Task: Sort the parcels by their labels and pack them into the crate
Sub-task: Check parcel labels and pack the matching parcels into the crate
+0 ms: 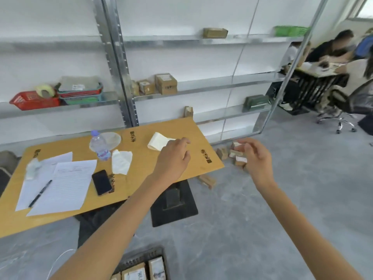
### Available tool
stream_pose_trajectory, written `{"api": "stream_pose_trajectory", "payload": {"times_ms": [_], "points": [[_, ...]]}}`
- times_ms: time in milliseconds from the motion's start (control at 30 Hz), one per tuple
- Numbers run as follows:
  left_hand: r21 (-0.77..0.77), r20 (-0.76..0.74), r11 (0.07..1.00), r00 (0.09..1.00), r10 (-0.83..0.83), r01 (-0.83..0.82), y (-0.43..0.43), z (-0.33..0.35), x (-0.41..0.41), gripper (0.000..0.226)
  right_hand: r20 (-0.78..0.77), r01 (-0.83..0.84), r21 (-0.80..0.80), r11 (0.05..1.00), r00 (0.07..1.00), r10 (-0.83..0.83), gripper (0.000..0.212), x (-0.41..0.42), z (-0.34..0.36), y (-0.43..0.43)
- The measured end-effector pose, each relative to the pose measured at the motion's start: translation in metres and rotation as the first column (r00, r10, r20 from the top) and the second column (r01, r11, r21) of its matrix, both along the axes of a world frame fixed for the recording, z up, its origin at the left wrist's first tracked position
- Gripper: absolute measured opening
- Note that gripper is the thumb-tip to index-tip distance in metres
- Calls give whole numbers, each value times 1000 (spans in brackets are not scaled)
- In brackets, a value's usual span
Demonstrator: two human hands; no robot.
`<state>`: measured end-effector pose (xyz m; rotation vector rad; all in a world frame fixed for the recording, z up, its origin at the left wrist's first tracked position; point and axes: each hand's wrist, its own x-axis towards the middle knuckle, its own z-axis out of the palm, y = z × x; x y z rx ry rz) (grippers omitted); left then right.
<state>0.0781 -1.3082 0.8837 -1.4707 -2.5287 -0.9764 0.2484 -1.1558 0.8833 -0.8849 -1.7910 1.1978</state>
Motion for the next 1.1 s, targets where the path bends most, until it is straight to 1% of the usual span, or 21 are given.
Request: {"api": "stream_pose_trajectory", "payload": {"times_ms": [67,200,267,400,667,900,1100], "points": [[-11,16,1000,1000,1,-1,44,-5,25,33,-17,25,-5,1000,1000,-25,27,33,-3,42],[-65,60,998,998,20,-16,115,-14,57,32,-1,72,-97,993,997,-72,26,79,-13,114],[-88,67,996,998,20,-14,143,-18,64,33,10,89,-138,986,996,-89,25,92,-21,142],[-80,63,997,998,10,-5,192,-22,69,31,59,90,-203,975,995,-80,26,98,-39,187],[-130,117,991,992,46,-30,277,-46,26,31,73,65,-318,946,996,-44,25,61,-70,277],[-138,171,990,985,28,-4,378,-73,-30,29,166,71,-374,925,986,-9,26,0,-84,371],[-207,204,978,978,32,12,451,-95,-70,29,209,79,-453,888,978,19,26,-39,-102,442]]}}
